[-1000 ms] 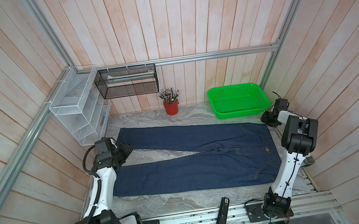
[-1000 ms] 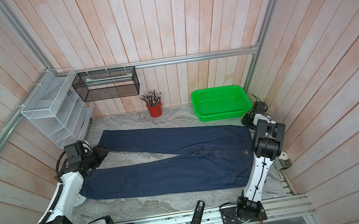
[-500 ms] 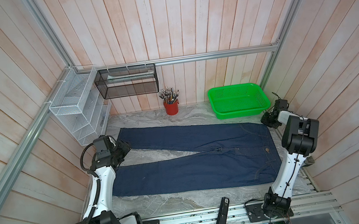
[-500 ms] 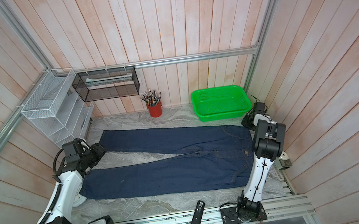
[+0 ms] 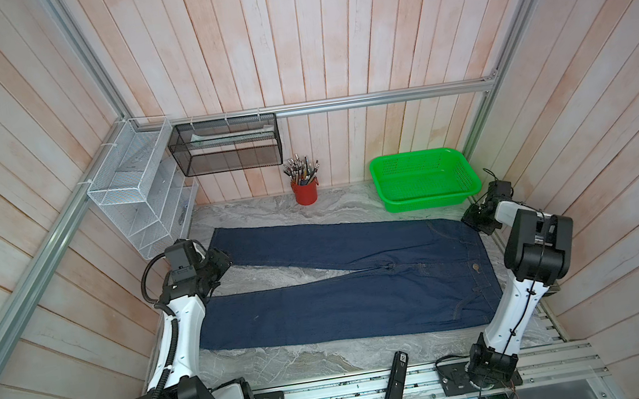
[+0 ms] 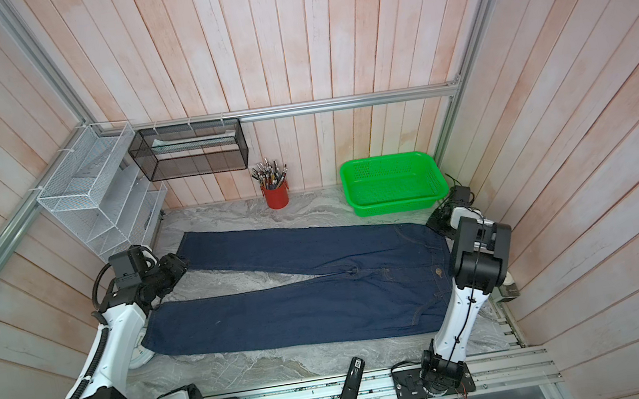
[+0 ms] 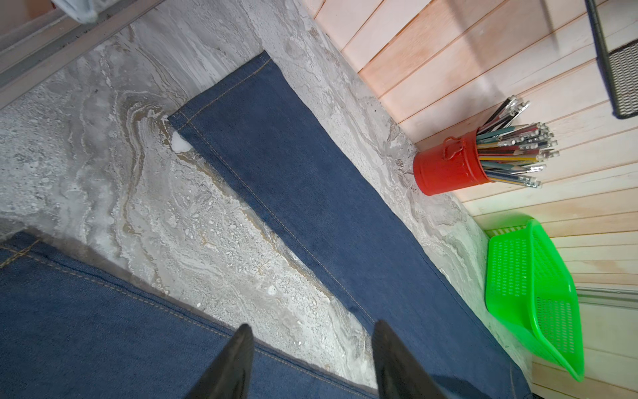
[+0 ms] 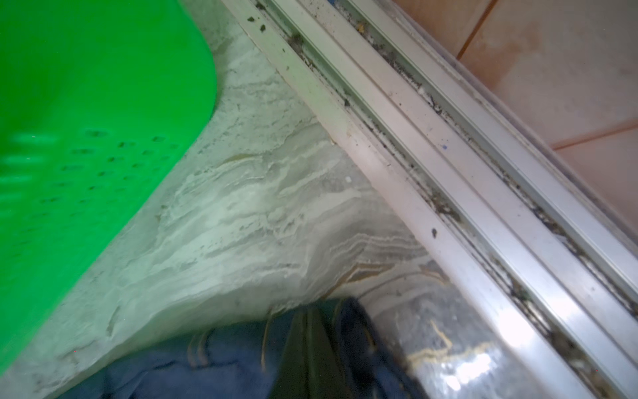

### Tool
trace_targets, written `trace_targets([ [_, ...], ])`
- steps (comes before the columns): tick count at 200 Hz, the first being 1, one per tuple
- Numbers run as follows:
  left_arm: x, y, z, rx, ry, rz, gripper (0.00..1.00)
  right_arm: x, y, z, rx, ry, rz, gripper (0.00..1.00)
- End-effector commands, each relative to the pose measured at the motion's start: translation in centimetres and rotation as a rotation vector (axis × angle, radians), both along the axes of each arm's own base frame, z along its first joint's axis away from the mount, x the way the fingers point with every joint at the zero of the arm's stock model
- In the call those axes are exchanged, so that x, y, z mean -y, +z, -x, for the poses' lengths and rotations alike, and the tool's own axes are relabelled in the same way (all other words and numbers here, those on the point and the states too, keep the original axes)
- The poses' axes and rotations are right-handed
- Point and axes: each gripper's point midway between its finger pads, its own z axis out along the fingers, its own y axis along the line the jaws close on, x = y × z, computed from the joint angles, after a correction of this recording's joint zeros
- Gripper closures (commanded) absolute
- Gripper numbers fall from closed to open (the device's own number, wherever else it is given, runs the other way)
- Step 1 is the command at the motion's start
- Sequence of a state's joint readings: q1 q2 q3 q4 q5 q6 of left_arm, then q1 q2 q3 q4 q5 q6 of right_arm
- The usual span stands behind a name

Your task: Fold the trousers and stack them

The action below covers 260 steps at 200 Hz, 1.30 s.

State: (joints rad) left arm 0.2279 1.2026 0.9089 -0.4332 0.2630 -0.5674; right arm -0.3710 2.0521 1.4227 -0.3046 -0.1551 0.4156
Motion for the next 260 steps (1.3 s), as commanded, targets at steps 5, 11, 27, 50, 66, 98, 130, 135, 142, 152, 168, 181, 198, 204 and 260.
trace_targets([
  [5,-0.2,0.8,-0.4,0.014,-0.002,-0.027,0.42,-0.3,2.8,0.4,0.026,-0.088,-0.073,1.00],
  [11,-0.2,0.8,-0.4,0.016,-0.001,-0.026,0.42,-0.5,2.8,0.5,0.031,-0.110,-0.110,1.00],
  [27,-0.3,0.9,-0.4,0.020,0.004,-0.025,0.42,-0.1,2.2,1.2,-0.015,-0.222,-0.196,1.00],
  [50,-0.4,1.2,-0.3,0.021,0.009,-0.032,0.42,0.1,1.3,2.0,-0.080,-0.342,-0.268,0.84],
  [66,-0.6,1.3,-0.2,0.018,0.015,-0.041,0.42,0.6,0.9,2.7,-0.153,-0.440,-0.285,0.55],
  [98,-1.0,1.3,-0.1,0.017,0.034,-0.058,0.42,1.0,-0.1,2.8,-0.318,-0.550,-0.329,0.42],
  [130,-1.4,1.5,-0.2,0.014,0.053,-0.069,0.42,0.1,-1.8,2.0,-0.405,-0.631,-0.448,0.42],
  [135,-1.5,1.5,-0.2,0.013,0.056,-0.071,0.42,-0.1,-1.8,1.9,-0.407,-0.640,-0.462,0.42],
  [142,-1.6,1.7,-0.2,0.012,0.060,-0.077,0.42,-0.3,-2.0,1.6,-0.407,-0.653,-0.477,0.42],
  [152,-1.8,1.8,-0.2,0.010,0.070,-0.089,0.42,-0.3,-1.8,1.5,-0.404,-0.677,-0.489,0.42],
  [168,-2.3,2.1,-0.1,0.007,0.090,-0.110,0.42,-0.2,-1.7,1.3,-0.401,-0.718,-0.509,0.42],
  [181,-2.6,2.3,-0.1,0.009,0.102,-0.120,0.42,-0.1,-1.5,1.0,-0.398,-0.745,-0.521,0.42],
  [198,-2.8,2.3,-0.2,0.009,0.110,-0.128,0.42,-0.1,-1.2,0.2,-0.387,-0.765,-0.541,0.42],
  [204,-2.9,2.3,-0.3,0.008,0.112,-0.130,0.42,-0.1,-1.1,0.1,-0.386,-0.773,-0.546,0.42],
  [260,-3.8,2.4,0.1,-0.017,0.140,-0.175,0.42,-1.2,-2.3,1.4,-0.539,-0.817,-0.548,0.43],
])
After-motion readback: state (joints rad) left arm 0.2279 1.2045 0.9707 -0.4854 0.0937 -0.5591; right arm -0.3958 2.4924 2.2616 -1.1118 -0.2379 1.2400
